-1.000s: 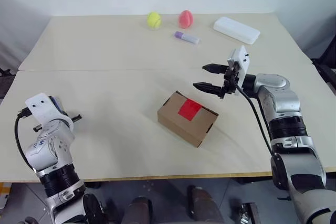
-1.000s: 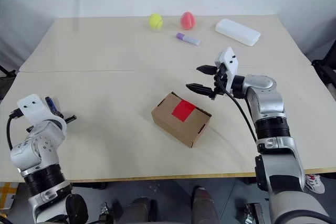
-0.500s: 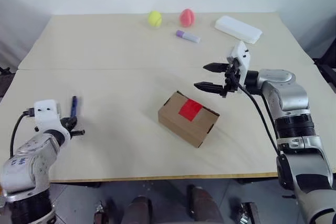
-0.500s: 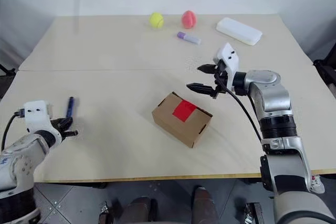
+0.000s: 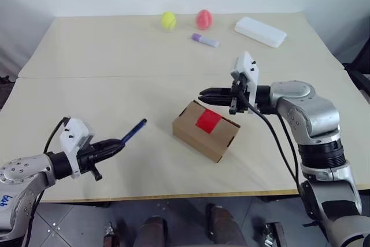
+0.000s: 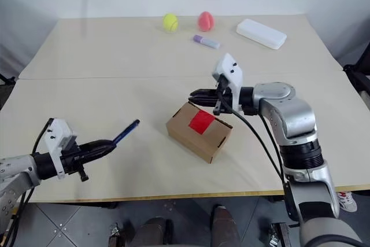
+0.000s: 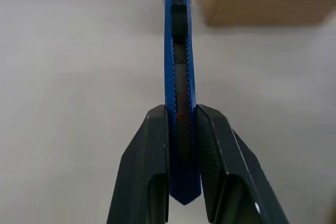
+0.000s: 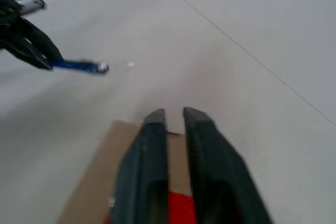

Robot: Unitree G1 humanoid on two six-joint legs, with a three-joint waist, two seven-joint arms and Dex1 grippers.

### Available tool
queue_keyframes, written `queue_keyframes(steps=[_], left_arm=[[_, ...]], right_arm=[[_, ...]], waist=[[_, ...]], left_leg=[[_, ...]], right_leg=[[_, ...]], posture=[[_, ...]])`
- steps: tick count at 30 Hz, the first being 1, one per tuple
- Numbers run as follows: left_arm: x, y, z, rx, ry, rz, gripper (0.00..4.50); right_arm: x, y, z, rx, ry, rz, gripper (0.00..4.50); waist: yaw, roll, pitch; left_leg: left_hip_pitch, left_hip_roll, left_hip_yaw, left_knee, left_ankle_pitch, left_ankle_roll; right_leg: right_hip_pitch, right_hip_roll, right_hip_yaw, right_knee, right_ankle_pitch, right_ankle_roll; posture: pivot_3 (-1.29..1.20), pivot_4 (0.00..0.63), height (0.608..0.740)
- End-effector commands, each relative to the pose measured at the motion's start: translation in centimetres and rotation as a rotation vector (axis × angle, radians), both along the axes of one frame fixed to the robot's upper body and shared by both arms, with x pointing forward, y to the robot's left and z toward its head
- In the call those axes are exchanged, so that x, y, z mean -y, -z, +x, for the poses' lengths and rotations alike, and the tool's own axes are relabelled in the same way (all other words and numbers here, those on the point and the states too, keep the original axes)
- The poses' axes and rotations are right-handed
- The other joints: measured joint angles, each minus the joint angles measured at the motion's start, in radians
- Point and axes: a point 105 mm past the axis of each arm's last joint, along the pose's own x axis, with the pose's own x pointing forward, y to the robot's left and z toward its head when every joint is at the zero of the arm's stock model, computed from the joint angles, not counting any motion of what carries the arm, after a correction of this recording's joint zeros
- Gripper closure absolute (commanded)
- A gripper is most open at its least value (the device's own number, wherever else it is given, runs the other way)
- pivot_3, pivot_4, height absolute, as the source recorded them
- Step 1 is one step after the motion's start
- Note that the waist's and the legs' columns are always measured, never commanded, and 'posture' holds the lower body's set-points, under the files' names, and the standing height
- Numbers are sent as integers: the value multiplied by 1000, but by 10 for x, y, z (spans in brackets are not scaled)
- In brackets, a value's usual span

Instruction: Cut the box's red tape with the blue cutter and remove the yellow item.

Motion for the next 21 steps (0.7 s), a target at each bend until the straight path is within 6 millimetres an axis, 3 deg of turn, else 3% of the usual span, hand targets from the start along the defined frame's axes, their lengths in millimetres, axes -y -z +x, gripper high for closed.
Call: queue_keyframes(steps=[1, 9, 14, 21], left_arm=[[7, 2, -11, -4, 152, 54, 4101], [2, 30, -29, -86, 405, 290, 4101], [4, 37, -18, -55, 436, 316, 4101], [10, 43, -22, -72, 461, 294, 4101]], right_arm=[[-21, -7, -21, 24, -65, 18, 4477], [-56, 15, -50, 129, -206, -108, 4477], [-75, 73, -74, 220, -413, -443, 4477], [-89, 99, -80, 272, -506, -512, 4477]], waist=[[1, 0, 0], [1, 0, 0], [0, 0, 0], [-1, -1, 0]], left_leg=[[0, 0, 0, 0, 0, 0], [0, 0, 1, 0, -1, 2], [1, 0, 2, 1, -1, 2], [1, 0, 3, 1, -1, 3]], right_leg=[[0, 0, 0, 0, 0, 0], [0, 0, 0, 1, 0, -1], [-1, 0, 0, 2, 0, -1], [-1, 0, -1, 2, 0, -1]], posture=[[0, 150, 740], [0, 150, 740], [0, 150, 740], [0, 150, 740]])
